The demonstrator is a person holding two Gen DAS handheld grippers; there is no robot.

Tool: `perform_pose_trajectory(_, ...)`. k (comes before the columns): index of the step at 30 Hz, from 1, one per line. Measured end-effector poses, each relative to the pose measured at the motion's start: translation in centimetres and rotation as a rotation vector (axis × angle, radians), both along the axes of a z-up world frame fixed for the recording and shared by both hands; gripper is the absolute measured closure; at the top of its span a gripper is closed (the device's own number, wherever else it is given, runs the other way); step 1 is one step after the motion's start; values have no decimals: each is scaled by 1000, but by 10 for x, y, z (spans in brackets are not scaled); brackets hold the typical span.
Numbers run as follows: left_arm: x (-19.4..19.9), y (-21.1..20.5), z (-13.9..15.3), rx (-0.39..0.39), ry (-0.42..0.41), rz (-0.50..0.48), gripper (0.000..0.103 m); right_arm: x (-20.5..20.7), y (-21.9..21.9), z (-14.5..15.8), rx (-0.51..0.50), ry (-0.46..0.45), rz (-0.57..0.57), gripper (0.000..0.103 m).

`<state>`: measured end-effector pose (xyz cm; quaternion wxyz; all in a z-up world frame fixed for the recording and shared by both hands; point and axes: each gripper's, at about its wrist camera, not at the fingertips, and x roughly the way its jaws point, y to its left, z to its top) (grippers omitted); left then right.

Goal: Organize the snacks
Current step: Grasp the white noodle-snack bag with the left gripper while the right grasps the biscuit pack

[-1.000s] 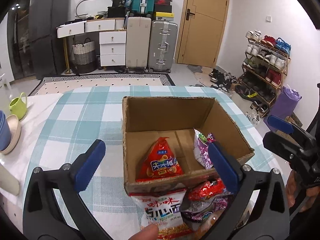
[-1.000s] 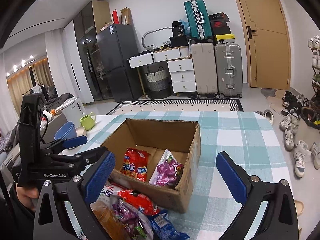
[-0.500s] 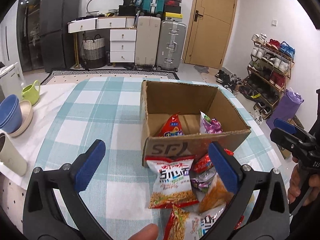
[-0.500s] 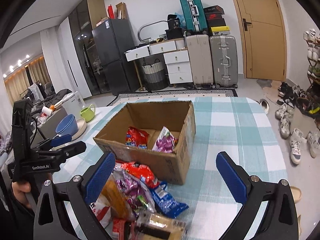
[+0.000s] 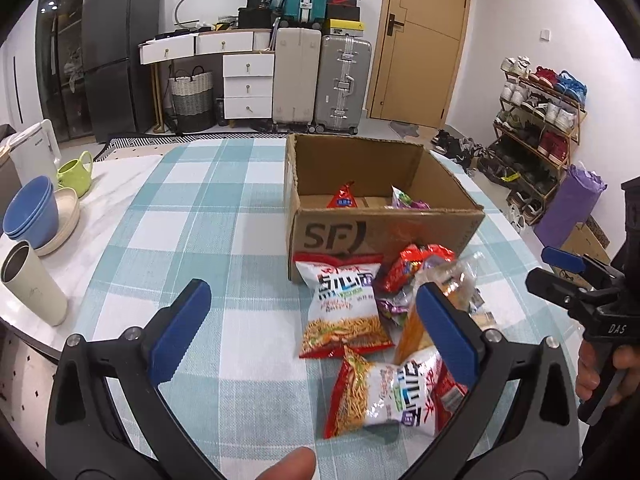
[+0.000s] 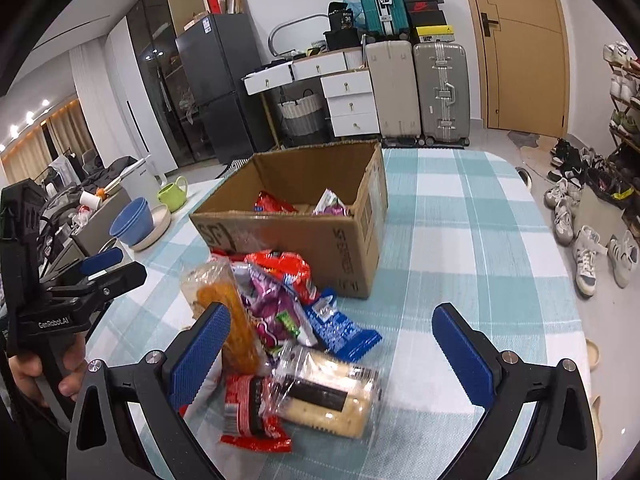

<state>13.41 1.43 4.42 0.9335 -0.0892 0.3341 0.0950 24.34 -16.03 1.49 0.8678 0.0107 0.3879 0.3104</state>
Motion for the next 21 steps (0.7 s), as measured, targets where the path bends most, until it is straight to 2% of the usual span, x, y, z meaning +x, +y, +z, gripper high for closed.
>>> perform_pose_trajectory(9, -16, -8, -14, -24, 39, -31, 1, -2, 0, -21, -3, 82, -3, 1)
perform_pose_trajectory(13, -15, -13, -25, -35, 86, -47, 1, -4, 2, -32, -17, 108, 3, 1)
perform_pose_trajectory(21, -11, -26, -43, -89, 134, -130, 1, -2, 4, -52, -22, 165, 3, 1)
